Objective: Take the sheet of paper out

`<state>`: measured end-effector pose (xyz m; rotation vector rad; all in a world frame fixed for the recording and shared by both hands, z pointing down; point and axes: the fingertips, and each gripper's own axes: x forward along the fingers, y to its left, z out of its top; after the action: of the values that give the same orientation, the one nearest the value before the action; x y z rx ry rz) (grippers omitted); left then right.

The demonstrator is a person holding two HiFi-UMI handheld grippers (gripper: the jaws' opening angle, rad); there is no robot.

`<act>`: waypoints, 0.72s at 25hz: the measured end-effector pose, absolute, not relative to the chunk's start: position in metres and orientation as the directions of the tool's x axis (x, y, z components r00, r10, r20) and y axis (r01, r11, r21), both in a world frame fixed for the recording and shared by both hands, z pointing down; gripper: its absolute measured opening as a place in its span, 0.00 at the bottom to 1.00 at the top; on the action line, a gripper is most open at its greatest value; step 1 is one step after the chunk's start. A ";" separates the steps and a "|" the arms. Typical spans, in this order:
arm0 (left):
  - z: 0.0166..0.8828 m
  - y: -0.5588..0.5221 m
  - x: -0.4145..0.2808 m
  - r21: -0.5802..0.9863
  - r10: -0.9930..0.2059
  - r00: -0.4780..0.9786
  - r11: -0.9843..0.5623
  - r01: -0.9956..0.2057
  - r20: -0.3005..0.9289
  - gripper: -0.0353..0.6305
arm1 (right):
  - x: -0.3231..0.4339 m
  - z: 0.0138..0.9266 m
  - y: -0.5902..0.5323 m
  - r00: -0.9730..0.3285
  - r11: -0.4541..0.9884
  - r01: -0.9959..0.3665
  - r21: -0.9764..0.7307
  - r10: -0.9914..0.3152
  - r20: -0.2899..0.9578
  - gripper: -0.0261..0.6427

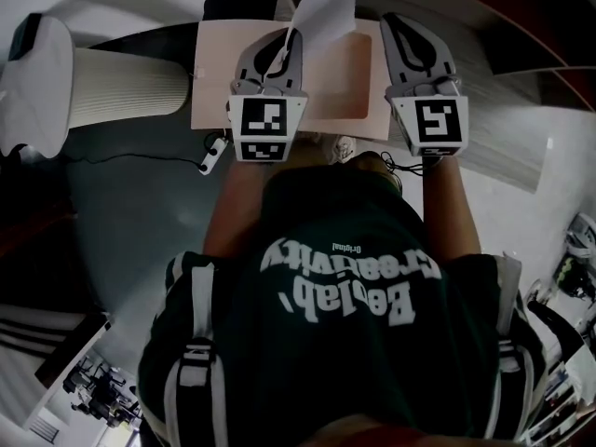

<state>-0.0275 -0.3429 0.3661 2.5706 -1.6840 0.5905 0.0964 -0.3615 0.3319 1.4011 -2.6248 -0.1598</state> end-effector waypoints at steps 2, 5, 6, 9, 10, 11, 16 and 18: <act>0.358 -0.341 -0.029 -0.224 -0.900 0.333 -0.399 -0.889 0.283 0.08 | 0.095 0.330 -0.360 -0.550 0.556 -0.815 0.163 -0.831 0.084 0.09; 0.347 -0.340 -0.035 -0.246 -0.922 0.305 -0.361 -0.900 0.238 0.08 | 0.094 0.329 -0.359 -0.545 0.550 -0.822 0.152 -0.835 0.075 0.09; 0.344 -0.341 -0.037 -0.248 -0.928 0.297 -0.349 -0.904 0.225 0.08 | 0.095 0.329 -0.359 -0.539 0.544 -0.826 0.148 -0.839 0.073 0.09; 0.335 -0.341 -0.043 -0.252 -0.940 0.285 -0.326 -0.911 0.185 0.08 | 0.096 0.325 -0.360 -0.516 0.519 -0.844 0.135 -0.854 0.060 0.09; 0.332 -0.341 -0.045 -0.251 -0.944 0.284 -0.320 -0.913 0.169 0.08 | 0.095 0.323 -0.360 -0.510 0.513 -0.849 0.131 -0.858 0.056 0.09; 0.328 -0.340 -0.047 -0.250 -0.947 0.284 -0.314 -0.916 0.147 0.08 | 0.093 0.322 -0.360 -0.505 0.507 -0.852 0.131 -0.862 0.051 0.09; 0.307 -0.338 -0.058 -0.263 -0.956 0.291 -0.290 -0.920 0.035 0.08 | 0.085 0.314 -0.359 -0.468 0.466 -0.873 0.146 -0.883 0.018 0.09; 0.299 -0.338 -0.062 -0.255 -0.954 0.298 -0.293 -0.921 0.018 0.08 | 0.079 0.307 -0.358 -0.460 0.454 -0.877 0.158 -0.888 -0.005 0.09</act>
<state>-0.0623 -0.3383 0.2989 2.6831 -1.9673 0.2795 0.0793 -0.3582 0.3068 1.5884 -2.6114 -0.2116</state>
